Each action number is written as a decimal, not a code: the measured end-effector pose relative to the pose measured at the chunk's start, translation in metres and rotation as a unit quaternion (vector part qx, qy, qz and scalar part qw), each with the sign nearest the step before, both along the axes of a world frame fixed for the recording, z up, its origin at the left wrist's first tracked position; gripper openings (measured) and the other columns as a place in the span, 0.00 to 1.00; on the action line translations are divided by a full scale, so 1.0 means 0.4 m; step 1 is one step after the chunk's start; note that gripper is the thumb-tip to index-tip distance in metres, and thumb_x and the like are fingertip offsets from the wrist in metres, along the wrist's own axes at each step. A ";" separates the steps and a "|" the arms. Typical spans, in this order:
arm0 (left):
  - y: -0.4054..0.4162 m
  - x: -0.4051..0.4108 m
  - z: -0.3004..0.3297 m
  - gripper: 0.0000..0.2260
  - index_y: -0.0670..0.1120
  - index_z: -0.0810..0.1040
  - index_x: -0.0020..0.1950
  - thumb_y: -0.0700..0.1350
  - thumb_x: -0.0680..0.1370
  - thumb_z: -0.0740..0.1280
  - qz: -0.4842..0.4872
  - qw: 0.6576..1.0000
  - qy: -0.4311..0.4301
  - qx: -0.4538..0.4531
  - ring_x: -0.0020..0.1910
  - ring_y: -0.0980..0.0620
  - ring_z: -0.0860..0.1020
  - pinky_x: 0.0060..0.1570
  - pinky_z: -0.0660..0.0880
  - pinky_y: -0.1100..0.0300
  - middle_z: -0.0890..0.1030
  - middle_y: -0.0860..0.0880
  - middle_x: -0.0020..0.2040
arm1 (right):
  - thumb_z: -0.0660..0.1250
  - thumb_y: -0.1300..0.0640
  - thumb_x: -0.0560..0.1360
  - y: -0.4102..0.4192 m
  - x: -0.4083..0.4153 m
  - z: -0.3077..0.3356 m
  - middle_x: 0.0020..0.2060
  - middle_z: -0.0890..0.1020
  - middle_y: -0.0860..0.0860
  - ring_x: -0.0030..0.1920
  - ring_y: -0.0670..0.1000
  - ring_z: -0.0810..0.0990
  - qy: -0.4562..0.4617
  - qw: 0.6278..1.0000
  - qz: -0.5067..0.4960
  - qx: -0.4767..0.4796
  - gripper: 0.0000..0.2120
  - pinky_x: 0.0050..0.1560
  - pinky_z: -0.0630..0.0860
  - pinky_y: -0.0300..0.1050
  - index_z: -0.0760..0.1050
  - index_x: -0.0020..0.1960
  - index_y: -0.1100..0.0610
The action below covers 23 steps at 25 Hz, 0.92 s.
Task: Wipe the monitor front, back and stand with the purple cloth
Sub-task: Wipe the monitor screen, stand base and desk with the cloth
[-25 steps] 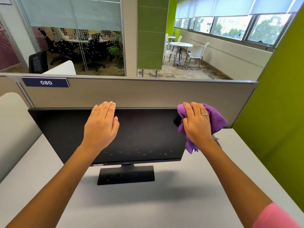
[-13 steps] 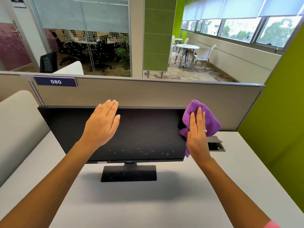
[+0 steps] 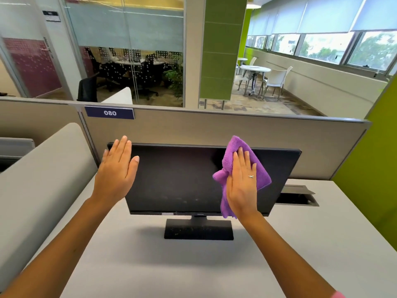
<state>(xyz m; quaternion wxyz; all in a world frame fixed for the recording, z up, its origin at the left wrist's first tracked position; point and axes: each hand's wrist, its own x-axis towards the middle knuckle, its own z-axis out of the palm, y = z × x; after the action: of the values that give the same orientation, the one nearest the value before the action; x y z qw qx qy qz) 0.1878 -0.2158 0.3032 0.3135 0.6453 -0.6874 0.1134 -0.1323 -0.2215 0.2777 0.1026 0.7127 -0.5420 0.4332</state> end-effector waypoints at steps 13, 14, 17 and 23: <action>-0.010 0.196 0.039 0.22 0.50 0.62 0.75 0.55 0.83 0.44 -0.172 0.835 0.500 0.156 0.72 0.55 0.63 0.70 0.56 0.59 0.65 0.52 0.73 | 0.67 0.53 0.75 -0.087 0.467 -0.039 0.75 0.56 0.55 0.75 0.60 0.52 0.276 0.958 0.039 -0.068 0.32 0.72 0.47 0.63 0.57 0.75 0.54; -0.009 0.199 0.047 0.23 0.50 0.63 0.74 0.54 0.83 0.43 -0.180 0.828 0.505 0.164 0.71 0.55 0.64 0.68 0.58 0.61 0.66 0.51 0.73 | 0.64 0.51 0.77 -0.091 0.483 -0.033 0.75 0.55 0.54 0.75 0.60 0.50 0.291 0.953 0.040 -0.073 0.31 0.73 0.46 0.63 0.56 0.76 0.52; -0.015 0.216 0.062 0.24 0.46 0.63 0.74 0.53 0.83 0.42 -0.203 0.810 0.517 0.186 0.70 0.53 0.66 0.65 0.61 0.64 0.67 0.49 0.73 | 0.55 0.45 0.79 -0.105 0.535 -0.001 0.76 0.54 0.50 0.76 0.60 0.48 0.316 0.944 0.034 -0.090 0.27 0.71 0.47 0.65 0.54 0.76 0.47; -0.029 0.227 0.062 0.24 0.45 0.62 0.75 0.53 0.83 0.42 -0.225 0.800 0.518 0.203 0.72 0.52 0.66 0.63 0.62 0.68 0.66 0.48 0.73 | 0.56 0.53 0.80 -0.150 0.529 -0.041 0.76 0.53 0.51 0.76 0.57 0.50 0.385 0.909 0.076 -0.141 0.27 0.73 0.44 0.60 0.51 0.77 0.55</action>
<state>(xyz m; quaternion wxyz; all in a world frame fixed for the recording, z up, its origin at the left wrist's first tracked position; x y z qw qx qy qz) 0.2787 -0.2273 0.3280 0.5014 0.4841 -0.5558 -0.4532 0.0792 -0.2816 0.2611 0.3699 0.8409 -0.3382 0.2042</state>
